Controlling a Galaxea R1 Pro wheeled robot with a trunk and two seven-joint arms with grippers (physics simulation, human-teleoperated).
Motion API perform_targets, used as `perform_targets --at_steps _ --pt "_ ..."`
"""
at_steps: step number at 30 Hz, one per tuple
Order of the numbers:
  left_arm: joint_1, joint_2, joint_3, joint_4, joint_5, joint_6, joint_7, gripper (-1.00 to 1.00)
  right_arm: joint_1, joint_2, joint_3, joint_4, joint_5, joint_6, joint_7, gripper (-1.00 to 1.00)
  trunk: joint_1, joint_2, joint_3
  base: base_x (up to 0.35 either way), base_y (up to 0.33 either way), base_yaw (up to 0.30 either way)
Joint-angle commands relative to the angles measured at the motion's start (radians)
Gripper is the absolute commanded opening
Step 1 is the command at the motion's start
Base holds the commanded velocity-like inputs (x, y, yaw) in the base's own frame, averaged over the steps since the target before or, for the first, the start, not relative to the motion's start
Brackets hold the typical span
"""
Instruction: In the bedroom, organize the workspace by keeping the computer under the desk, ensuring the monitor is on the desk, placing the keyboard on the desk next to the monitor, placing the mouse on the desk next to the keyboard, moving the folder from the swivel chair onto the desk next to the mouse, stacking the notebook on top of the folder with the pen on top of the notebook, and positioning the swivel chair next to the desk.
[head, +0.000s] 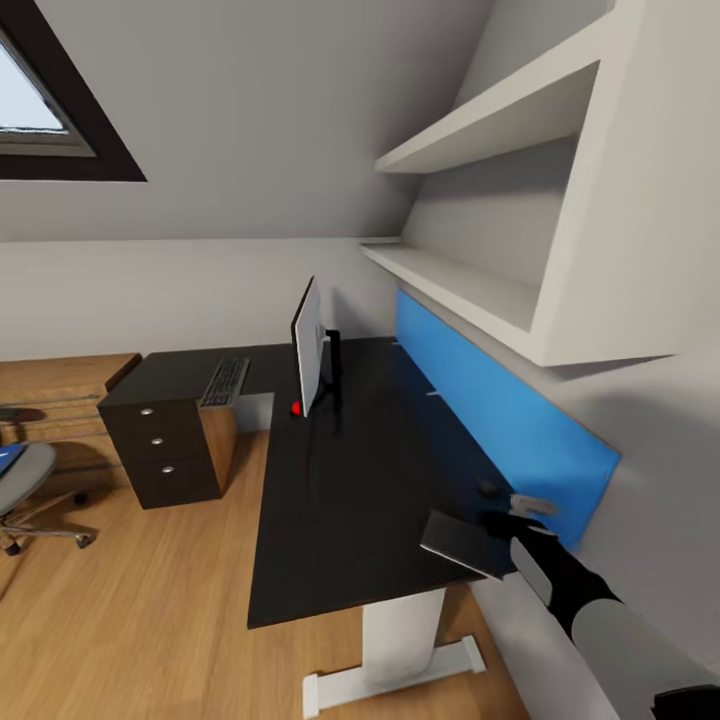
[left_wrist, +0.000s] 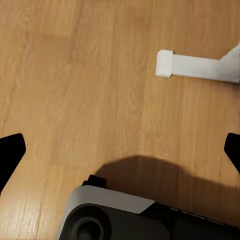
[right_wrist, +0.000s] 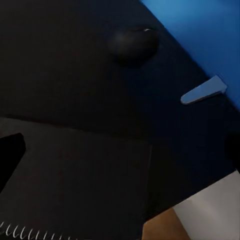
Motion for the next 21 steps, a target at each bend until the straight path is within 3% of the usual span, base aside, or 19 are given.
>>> perform_targets --at_steps 1,2,3,7,16,21 --pt "0.0 0.001 -0.008 -0.002 0.006 -0.003 0.009 1.0 -0.001 -0.001 0.025 0.002 -0.007 0.0 0.011 1.0 0.001 -0.001 -0.001 0.31 0.115 0.0" --pt "0.0 0.002 -0.008 -0.002 0.006 -0.003 0.009 1.0 -0.001 -0.001 0.031 0.004 -0.007 -0.005 0.025 1.0 0.001 -0.001 -0.001 0.311 0.129 0.0" --pt "0.0 0.009 -0.008 -0.002 0.007 -0.003 0.009 1.0 -0.001 -0.002 0.049 0.012 -0.006 -0.043 0.095 1.0 0.001 -0.001 -0.001 0.305 0.187 0.0" --pt "0.0 0.011 -0.008 -0.003 0.007 -0.003 0.009 1.0 -0.001 -0.004 0.051 0.014 -0.005 -0.061 0.121 1.0 0.001 -0.001 -0.001 0.296 0.203 0.0" --pt "0.001 0.012 -0.008 -0.003 0.007 -0.003 0.01 1.0 -0.001 -0.009 0.051 0.015 -0.006 -0.068 0.131 1.0 0.001 -0.001 -0.001 0.266 0.222 0.0" --pt "0.001 0.012 -0.008 -0.009 0.007 -0.003 0.009 1.0 -0.001 -0.01 0.048 0.016 -0.007 -0.063 0.125 1.0 0.001 -0.001 -0.001 0.09 0.08 0.0"
